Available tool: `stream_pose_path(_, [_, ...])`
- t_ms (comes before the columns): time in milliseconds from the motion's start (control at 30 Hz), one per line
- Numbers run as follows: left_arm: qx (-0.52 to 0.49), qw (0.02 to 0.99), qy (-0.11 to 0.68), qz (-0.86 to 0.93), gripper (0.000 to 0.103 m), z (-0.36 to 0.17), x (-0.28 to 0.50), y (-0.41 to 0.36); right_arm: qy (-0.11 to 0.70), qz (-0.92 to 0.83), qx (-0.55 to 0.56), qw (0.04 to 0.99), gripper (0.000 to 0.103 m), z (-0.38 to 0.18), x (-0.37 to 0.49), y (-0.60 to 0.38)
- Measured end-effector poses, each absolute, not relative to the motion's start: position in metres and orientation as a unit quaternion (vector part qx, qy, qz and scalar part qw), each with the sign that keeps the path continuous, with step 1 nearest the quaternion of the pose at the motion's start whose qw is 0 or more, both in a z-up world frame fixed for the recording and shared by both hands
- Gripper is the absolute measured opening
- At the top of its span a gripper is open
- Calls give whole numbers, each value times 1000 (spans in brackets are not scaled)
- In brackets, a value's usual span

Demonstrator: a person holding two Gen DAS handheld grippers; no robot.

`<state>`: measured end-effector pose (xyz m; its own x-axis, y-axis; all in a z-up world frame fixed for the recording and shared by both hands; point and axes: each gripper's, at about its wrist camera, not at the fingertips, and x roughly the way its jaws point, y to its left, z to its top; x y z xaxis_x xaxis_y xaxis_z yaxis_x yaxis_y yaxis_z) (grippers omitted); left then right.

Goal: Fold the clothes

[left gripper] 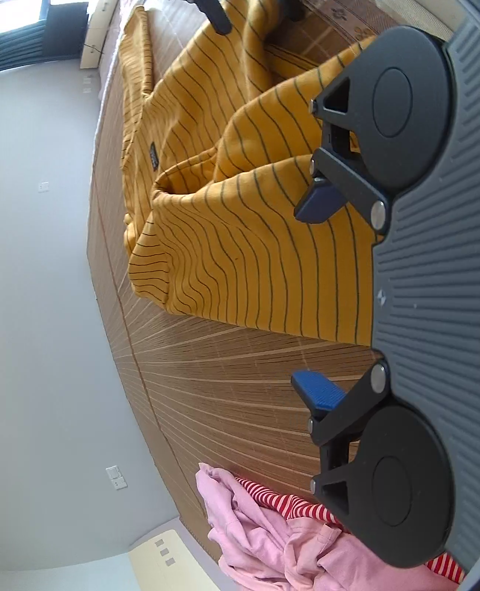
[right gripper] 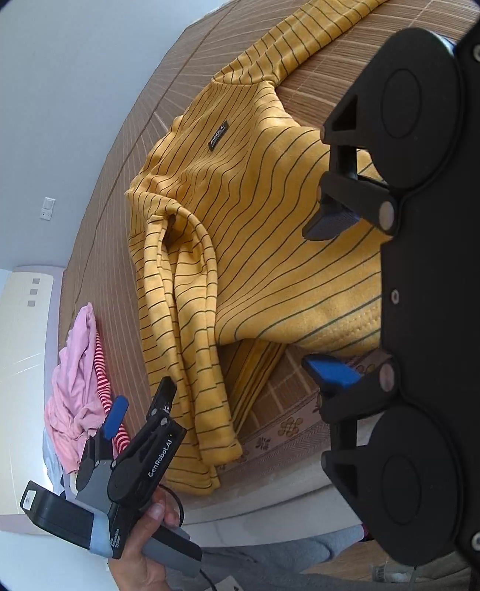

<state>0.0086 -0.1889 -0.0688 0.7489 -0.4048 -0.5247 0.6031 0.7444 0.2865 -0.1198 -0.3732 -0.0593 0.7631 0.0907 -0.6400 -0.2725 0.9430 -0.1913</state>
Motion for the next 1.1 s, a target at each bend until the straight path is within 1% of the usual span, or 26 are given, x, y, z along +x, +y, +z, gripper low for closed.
stream_pose_path(33, [236,909,216,-266,91,-75,15,-186,334,89,-134,929,41,-59,-121,-379])
stream_pose_path(67, [241,913,209,-254,94,-79,22,-180,331,82,-118,933,12,-57,-123,-385])
stream_pose_path(100, [246,917,205,-239,97,-81,27,-175,328,75,-103,936,12,-54,-125,-392])
stream_pose_path(200, [256,924,207,-194,98,-79,44,-162,303,43,-47,951,12,-41,-133,-418])
stream_pose_path(300, [277,929,196,-147,98,-82,68,-146,289,-11,-46,956,12,-35,-138,-439])
stream_pose_path(333, [285,931,189,-128,98,-81,75,-139,285,-26,-43,957,13,-35,-139,-445])
stream_pose_path(367, [293,932,185,-110,98,-80,83,-133,283,-37,-39,958,16,-36,-141,-451])
stream_pose_path(400, [299,932,183,-94,98,-80,91,-129,283,-40,-35,958,23,-38,-143,-456])
stream_pose_path(433, [303,931,184,-81,98,-78,102,-126,281,-43,-30,958,28,-39,-145,-459])
stream_pose_path(500, [307,930,193,-65,98,-72,118,-120,266,-39,-8,963,46,-35,-157,-467])
stream_pose_path(533, [305,930,197,-61,97,-68,118,-116,255,-34,8,966,50,-32,-164,-472])
stream_pose_path(567, [301,931,199,-60,97,-62,116,-113,242,-28,27,970,57,-28,-172,-479])
stream_pose_path(600, [298,931,201,-58,97,-56,113,-110,227,-23,48,972,61,-25,-180,-486])
stream_pose_path(667, [267,940,193,-91,97,-37,95,-103,199,-19,99,975,62,-19,-196,-502])
stream_pose_path(733, [215,947,183,-152,97,-16,69,-100,185,-25,136,973,62,-19,-203,-514])
stream_pose_path(833, [123,932,180,-290,97,10,25,-108,204,-27,115,972,62,-22,-195,-506])
stream_pose_path(900, [78,904,186,-378,97,17,-4,-126,215,-10,84,973,65,-23,-188,-491])
stream_pose_path(1000, [54,855,206,-472,97,14,-43,-162,217,-13,62,974,68,-26,-182,-479])
stream_pose_path(1100, [76,824,248,-504,97,-4,-72,-207,221,-36,68,972,68,-34,-184,-482])
